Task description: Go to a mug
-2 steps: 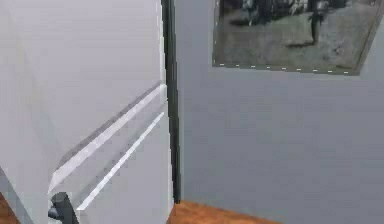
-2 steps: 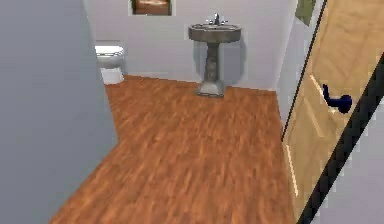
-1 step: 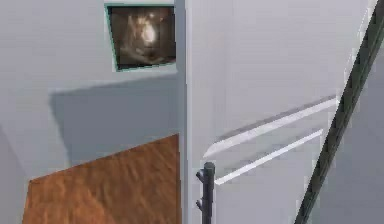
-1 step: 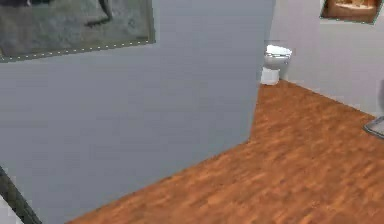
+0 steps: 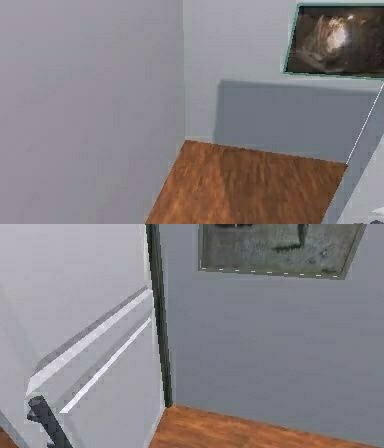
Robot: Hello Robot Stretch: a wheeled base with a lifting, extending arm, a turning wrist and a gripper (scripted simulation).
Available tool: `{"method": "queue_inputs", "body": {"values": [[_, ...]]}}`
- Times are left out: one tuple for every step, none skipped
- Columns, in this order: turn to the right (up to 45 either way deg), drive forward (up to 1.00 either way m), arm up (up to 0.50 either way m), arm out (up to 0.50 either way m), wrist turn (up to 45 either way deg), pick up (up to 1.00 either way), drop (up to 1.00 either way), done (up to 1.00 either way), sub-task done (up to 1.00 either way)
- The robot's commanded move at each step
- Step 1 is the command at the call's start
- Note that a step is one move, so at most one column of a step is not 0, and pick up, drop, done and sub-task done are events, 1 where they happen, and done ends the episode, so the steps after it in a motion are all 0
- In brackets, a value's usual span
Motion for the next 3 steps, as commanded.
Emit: {"method": "queue_inputs", "body": {"values": [[-12.0,0.0,0.0,0.0,0.0,0.0,0.0,0.0,0.0],[0.0,0.3,0.0,0.0,0.0,0.0,0.0,0.0,0.0],[24.0,0.0,0.0,0.0,0.0,0.0,0.0,0.0,0.0]]}}
